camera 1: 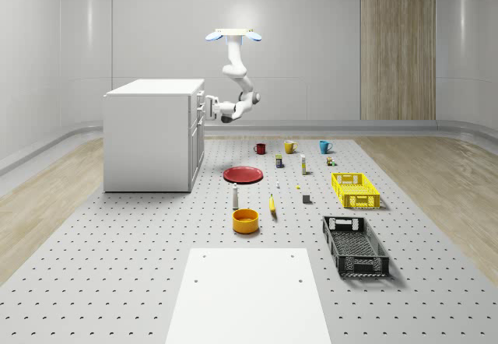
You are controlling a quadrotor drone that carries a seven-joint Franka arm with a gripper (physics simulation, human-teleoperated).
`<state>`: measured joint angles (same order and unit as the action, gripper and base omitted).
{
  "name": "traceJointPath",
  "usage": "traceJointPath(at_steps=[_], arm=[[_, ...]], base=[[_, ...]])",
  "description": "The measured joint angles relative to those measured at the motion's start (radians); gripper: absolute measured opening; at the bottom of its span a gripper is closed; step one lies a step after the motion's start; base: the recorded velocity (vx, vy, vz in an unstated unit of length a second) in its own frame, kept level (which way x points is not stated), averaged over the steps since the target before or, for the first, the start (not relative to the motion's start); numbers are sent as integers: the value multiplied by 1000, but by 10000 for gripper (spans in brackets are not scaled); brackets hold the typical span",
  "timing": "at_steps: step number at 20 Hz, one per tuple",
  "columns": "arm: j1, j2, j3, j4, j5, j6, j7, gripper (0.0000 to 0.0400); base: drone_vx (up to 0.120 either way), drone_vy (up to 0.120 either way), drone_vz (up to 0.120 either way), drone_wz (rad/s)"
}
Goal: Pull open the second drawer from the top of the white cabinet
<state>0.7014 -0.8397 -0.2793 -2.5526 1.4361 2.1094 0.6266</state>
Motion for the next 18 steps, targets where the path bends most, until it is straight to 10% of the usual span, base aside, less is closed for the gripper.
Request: traceJointPath(at_steps=[18], arm=[[-49,-26,-20,-11,-43,-54,3,166]], base=[[0,0,0,0]])
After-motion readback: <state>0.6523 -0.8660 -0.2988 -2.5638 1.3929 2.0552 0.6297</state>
